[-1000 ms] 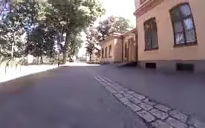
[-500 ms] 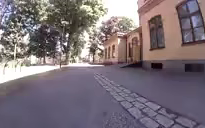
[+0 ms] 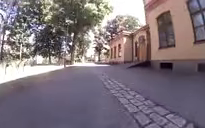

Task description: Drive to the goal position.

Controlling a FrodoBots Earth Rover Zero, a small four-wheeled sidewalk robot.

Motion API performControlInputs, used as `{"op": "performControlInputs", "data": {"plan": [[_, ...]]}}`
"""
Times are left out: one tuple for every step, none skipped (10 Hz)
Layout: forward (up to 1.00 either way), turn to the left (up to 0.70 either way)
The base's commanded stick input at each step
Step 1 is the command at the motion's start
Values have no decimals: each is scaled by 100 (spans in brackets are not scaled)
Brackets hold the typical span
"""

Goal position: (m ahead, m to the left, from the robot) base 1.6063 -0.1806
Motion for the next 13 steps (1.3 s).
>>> {"op": "performControlInputs", "data": {"plan": [[85,19],[85,22],[85,24],[85,27],[85,30],[85,33],[85,34],[85,34],[85,22],[85,7],[85,0],[85,0],[85,0]]}}
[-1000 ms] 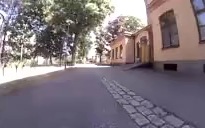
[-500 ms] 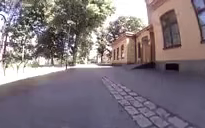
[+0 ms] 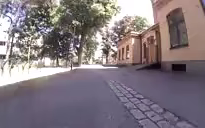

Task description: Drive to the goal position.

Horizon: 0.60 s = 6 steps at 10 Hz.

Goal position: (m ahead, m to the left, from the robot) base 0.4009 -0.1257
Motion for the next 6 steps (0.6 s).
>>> {"op": "performControlInputs", "data": {"plan": [[85,0],[85,0],[85,0],[85,0],[85,0],[85,0]]}}
